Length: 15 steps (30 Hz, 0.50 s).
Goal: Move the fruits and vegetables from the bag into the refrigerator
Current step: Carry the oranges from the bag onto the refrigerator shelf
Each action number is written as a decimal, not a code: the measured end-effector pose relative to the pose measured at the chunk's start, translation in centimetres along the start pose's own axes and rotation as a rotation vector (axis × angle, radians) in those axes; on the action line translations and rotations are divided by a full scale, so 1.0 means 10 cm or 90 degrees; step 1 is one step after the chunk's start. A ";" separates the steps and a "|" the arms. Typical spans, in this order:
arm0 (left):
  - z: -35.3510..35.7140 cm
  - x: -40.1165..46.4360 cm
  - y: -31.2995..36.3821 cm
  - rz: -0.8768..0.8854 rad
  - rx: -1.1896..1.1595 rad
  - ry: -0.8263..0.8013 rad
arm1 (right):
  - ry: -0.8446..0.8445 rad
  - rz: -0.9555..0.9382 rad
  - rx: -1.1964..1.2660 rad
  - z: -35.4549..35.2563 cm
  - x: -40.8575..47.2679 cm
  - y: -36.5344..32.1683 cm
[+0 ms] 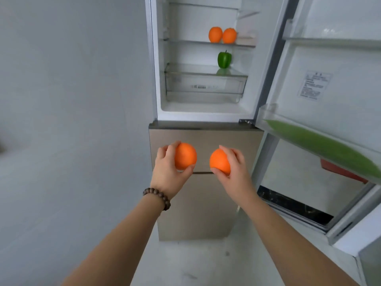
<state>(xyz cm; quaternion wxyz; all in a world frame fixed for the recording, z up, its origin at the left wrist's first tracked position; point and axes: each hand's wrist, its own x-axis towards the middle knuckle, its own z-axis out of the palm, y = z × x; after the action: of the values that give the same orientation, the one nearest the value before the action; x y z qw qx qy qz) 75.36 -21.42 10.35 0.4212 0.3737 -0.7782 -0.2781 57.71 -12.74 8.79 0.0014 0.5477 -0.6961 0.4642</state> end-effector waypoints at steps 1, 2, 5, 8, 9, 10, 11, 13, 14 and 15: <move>-0.06 0.20 -0.04 0.013 0.003 0.004 | 0.009 -0.002 0.006 0.04 0.18 -0.03; -0.11 0.40 -0.07 0.024 0.003 0.009 | 0.016 -0.003 0.013 0.07 0.34 -0.05; -0.18 0.90 -0.14 0.051 -0.002 0.013 | 0.036 -0.014 0.023 0.14 0.75 -0.08; -0.17 1.29 -0.19 0.094 -0.005 -0.001 | 0.057 -0.055 0.000 0.19 1.11 -0.06; -0.16 1.39 -0.19 0.105 -0.009 -0.001 | 0.064 -0.064 -0.009 0.19 1.21 -0.06; -0.14 1.54 -0.21 0.115 -0.015 0.002 | 0.076 -0.070 -0.018 0.20 1.36 -0.06; -0.12 1.68 -0.23 0.121 -0.023 0.007 | 0.091 -0.073 -0.027 0.21 1.50 -0.05; -0.09 1.97 -0.23 0.135 -0.030 0.019 | 0.119 -0.081 -0.044 0.18 1.79 -0.05; -0.07 2.12 -0.22 0.147 -0.030 0.024 | 0.130 -0.085 -0.050 0.16 1.94 -0.05; -0.05 2.28 -0.21 0.161 -0.029 0.027 | 0.142 -0.088 -0.053 0.14 2.10 -0.04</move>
<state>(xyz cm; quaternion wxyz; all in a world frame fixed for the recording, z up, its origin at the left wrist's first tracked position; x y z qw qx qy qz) 68.19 -41.28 19.25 0.4777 0.2691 -0.8034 -0.2325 50.35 -29.64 19.00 0.1335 0.5390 -0.6709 0.4915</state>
